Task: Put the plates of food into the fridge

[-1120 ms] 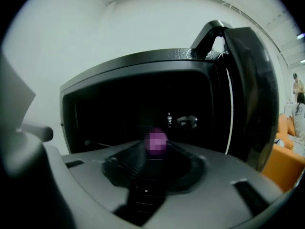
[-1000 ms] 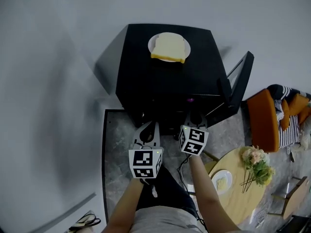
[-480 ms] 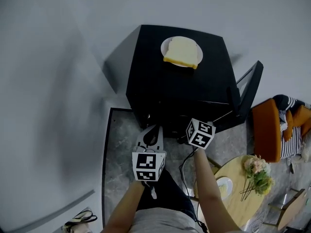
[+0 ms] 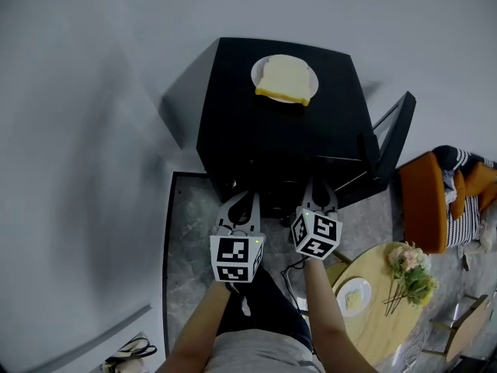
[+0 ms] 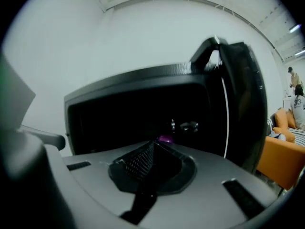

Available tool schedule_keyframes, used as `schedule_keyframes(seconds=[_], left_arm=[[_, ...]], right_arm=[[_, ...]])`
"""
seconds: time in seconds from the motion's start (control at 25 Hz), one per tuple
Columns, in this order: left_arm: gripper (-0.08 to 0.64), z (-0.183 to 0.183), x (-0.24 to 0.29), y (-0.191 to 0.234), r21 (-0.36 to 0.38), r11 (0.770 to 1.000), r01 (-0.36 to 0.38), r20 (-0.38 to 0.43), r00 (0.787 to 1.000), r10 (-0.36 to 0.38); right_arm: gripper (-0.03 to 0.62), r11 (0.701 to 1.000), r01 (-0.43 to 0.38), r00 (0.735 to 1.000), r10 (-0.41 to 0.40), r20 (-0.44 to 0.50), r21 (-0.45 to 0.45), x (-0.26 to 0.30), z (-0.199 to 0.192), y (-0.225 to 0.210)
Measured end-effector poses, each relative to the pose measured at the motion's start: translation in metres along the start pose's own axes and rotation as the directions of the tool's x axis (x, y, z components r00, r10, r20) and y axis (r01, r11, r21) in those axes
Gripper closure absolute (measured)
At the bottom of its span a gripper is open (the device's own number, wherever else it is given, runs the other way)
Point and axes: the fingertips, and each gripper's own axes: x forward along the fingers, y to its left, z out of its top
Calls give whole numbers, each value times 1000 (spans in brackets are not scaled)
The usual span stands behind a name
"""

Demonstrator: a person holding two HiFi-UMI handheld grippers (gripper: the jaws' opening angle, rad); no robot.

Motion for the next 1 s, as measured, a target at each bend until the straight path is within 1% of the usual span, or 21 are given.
schedule_keyframes(seconds=[0.24, 0.36, 0.56, 0.68, 0.8, 0.88, 1.0], left_arm=[[552, 24, -4, -12, 29, 999, 31, 51, 998, -33], [552, 28, -12, -18, 47, 998, 43, 61, 997, -46], [552, 28, -31, -30, 56, 996, 65, 71, 995, -69], [552, 25, -44, -36, 49, 996, 76, 83, 993, -80], [552, 20, -56, -44, 52, 994, 97, 77, 992, -101], [552, 15, -64, -52, 57, 991, 121, 68, 990, -125], [552, 2, -76, -68, 62, 984, 169, 48, 984, -172]], right_arm=[[580, 999, 6, 997, -3, 74, -42, -49, 24, 17], [580, 1000, 4, 996, -1, 88, -31, -69, 27, 24], [580, 1000, 24, 994, -24, 106, 3, -101, 27, 28], [580, 999, 46, 993, -48, 108, 27, -122, 23, 27], [580, 995, 76, 990, -83, 116, 67, -143, 20, 21], [580, 990, 101, 987, -113, 116, 102, -159, 16, 16], [580, 982, 152, 980, -164, 110, 115, -187, 7, 6]])
